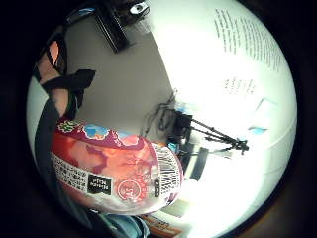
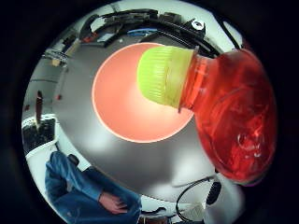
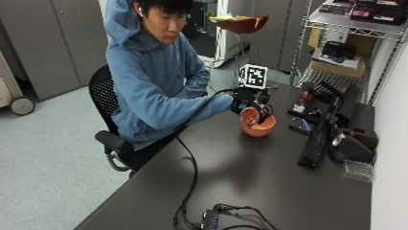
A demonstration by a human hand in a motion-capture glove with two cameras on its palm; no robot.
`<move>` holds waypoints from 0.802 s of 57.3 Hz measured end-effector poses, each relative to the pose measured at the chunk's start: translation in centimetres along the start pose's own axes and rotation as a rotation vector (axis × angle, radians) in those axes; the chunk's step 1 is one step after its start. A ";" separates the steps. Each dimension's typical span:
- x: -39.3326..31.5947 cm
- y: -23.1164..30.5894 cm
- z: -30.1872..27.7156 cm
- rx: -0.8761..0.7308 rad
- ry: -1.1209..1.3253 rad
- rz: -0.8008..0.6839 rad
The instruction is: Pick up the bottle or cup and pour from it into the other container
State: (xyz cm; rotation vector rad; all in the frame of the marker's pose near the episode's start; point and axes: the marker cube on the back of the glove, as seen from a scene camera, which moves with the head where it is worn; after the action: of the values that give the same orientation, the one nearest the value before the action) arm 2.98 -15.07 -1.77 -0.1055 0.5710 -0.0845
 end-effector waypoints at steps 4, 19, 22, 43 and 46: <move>-1.2 -0.4 -0.7 -0.027 0.107 0.004; -4.4 -1.6 -1.6 -0.075 0.206 0.013; -4.6 -1.7 -1.7 -0.081 0.211 0.011; -4.3 -1.8 -1.6 -0.100 0.238 0.019; -4.3 -1.7 -1.6 -0.109 0.244 0.023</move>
State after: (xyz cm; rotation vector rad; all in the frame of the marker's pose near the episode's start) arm -1.58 -16.40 -0.63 -0.1966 0.8208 -0.0443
